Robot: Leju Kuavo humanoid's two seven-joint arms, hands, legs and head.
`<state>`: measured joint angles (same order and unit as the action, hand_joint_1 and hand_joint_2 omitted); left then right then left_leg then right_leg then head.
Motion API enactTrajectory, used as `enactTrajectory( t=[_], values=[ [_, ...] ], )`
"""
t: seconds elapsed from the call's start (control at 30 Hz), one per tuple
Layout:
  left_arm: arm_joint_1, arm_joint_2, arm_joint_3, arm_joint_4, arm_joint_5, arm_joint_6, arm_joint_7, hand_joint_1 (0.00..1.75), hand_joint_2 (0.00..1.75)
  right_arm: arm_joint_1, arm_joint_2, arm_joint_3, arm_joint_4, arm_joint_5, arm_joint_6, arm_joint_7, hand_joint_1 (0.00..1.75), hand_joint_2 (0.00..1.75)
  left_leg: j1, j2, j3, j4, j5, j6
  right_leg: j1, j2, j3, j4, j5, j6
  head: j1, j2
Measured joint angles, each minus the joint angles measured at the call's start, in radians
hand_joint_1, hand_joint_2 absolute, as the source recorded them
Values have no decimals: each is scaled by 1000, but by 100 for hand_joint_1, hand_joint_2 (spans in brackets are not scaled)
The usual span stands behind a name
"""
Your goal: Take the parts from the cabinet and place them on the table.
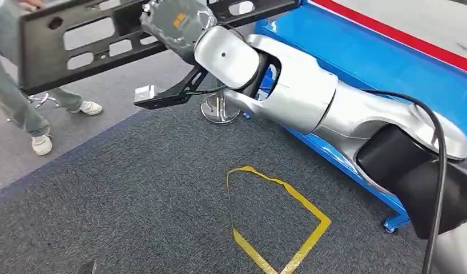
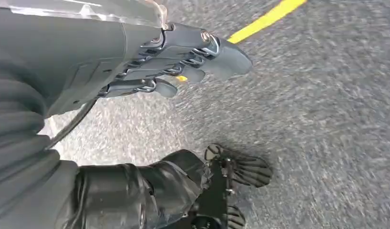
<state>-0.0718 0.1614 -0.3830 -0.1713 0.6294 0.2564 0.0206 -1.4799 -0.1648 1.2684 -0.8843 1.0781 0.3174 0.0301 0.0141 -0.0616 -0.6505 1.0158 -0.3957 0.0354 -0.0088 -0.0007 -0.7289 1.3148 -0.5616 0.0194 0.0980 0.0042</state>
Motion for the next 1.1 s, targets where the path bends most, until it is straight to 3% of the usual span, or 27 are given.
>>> enactTrajectory(
  t=[0.07,0.1,0.13,0.17,0.23,0.27,0.3,0.33,0.37,0.4,0.47,0.5,0.53,0.57,0.6,0.63,0.67,0.77,0.8,0.83,0.87,0.93,0.97,1.0,1.03,1.07,1.1],
  values=[
    [3,0,0,0,2,3,8,0,175,-12,-13,0,18,-7,7,3,175,175,0,-31,-2,9,-1,-2,-1,16,69,-153,91,-9,0,0],
    [4,0,0,0,2,4,9,0,175,-22,-18,0,26,-9,8,3,175,175,0,-46,-4,13,-2,-4,-1,46,104,-232,127,-13,0,0],
    [3,-2,0,0,2,5,9,0,175,-31,-23,0,36,-10,8,3,175,175,-1,-55,-15,16,-1,-10,-9,105,114,-256,112,-18,-4,0],
    [0,0,0,0,2,5,12,0,175,-39,-24,0,42,-11,8,2,175,175,2,-68,-24,21,2,-16,-10,100,117,-271,116,-12,-8,0],
    [2,0,-1,0,3,5,13,0,175,-39,-26,0,54,-13,10,2,175,175,13,-90,-30,9,11,-33,1,78,117,-270,116,-16,-4,0],
    [5,0,-2,0,5,5,14,0,175,-39,-26,0,58,-15,12,3,175,175,12,-106,-33,8,15,-40,-6,63,120,-279,122,-23,-6,0],
    [10,0,-3,0,8,6,16,0,175,-42,-26,0,61,-15,15,6,175,175,13,-89,-40,12,8,-41,-13,44,125,-287,127,-27,-3,0],
    [10,-2,-5,0,9,5,16,0,175,-45,-26,0,65,-16,17,8,175,175,2,-23,-54,48,-18,-47,-13,35,127,-292,129,-32,-15,0],
    [7,-2,-5,0,10,6,16,0,175,-50,-26,0,70,-17,19,12,175,175,4,20,-86,117,-55,-53,-10,21,127,-292,129,-34,-20,0],
    [4,-2,-5,0,10,7,16,0,175,-52,-27,0,73,-18,19,14,175,175,6,44,-122,195,-88,-57,-8,9,126,-291,129,-35,-20,0],
    [2,-2,-5,0,16,6,15,0,175,-53,-29,1,80,-19,24,14,175,175,7,58,-172,304,-117,-61,-6,-18,126,-289,126,-36,-21,0],
    [3,-2,-6,0,17,4,14,0,175,-53,-29,4,83,-19,26,12,175,175,7,59,-165,294,-102,-61,-6,-32,126,-287,123,-35,-21,0],
    [3,-2,-6,0,17,4,13,0,175,-53,-29,5,85,-18,27,10,175,175,7,60,-134,236,-69,-59,-5,-45,127,-286,121,-35,-20,0],
    [4,-2,-6,0,18,4,11,0,175,-54,-29,6,86,-15,27,4,175,175,6,69,-81,145,-28,-55,-3,-57,129,-285,117,-34,-21,0],
    [3,-1,-6,0,18,4,7,0,175,-59,-29,6,86,-10,28,-4,175,175,1,97,-28,52,6,-47,-1,-68,133,-284,114,-31,-20,0],
    [2,0,-6,0,19,4,5,0,175,-66,-30,9,86,-5,30,-12,175,175,-13,139,-4,11,-17,-35,3,-78,134,-286,112,-27,-20,0],
    [1,1,-6,0,19,4,5,0,175,-74,-31,12,87,-3,37,-17,175,175,-17,123,-7,3,-7,-25,7,-86,133,-284,111,-23,-19,0],
    [2,1,-6,0,21,5,3,0,175,-81,-29,28,85,-2,52,-24,175,175,-17,87,-10,4,-8,-13,10,-116,146,-294,107,-9,-19,0],
    [4,1,-6,0,21,5,3,0,175,-82,-29,31,84,-1,57,-27,175,175,-7,76,2,-10,-3,-5,11,-118,146,-292,98,0,-18,0],
    [6,-1,-6,0,21,5,3,0,175,-84,-31,31,84,1,61,-29,175,175,-5,68,6,-14,-1,-2,2,-71,139,-268,79,2,-15,0],
    [5,0,-6,0,21,5,3,0,175,-94,-32,33,84,3,70,-31,175,175,-4,60,5,-14,1,3,1,-29,108,-200,38,1,-15,0],
    [2,-2,-6,0,21,4,0,0,175,-102,-33,39,84,3,89,-39,175,175,-4,37,4,-13,0,7,1,0,24,-30,-32,4,-13,0],
    [1,-3,-6,0,22,3,-1,0,175,-102,-34,43,84,3,96,-42,175,175,-4,25,5,-12,-1,8,1,2,-4,21,-39,6,-13,0],
    [1,-5,-6,0,22,3,-1,0,175,-102,-36,48,85,2,100,-43,175,175,-4,10,5,-10,-1,8,-1,2,-11,24,-22,7,-14,0],
    [2,-6,-7,0,24,3,0,0,175,-105,-38,53,86,-5,103,-42,175,175,-2,-6,5,-7,-1,7,-2,2,4,-17,16,7,-13,0],
    [2,-8,-8,0,27,3,0,0,175,-112,-41,54,90,-14,105,-38,175,175,-2,-21,4,-2,-3,4,-5,8,34,-91,64,7,-13,0],
    [2,-10,-11,0,28,3,0,0,175,-126,-42,54,96,-26,108,-30,175,175,-2,-37,1,6,-7,0,-11,34,75,-186,117,6,-12,0]
  ],
)
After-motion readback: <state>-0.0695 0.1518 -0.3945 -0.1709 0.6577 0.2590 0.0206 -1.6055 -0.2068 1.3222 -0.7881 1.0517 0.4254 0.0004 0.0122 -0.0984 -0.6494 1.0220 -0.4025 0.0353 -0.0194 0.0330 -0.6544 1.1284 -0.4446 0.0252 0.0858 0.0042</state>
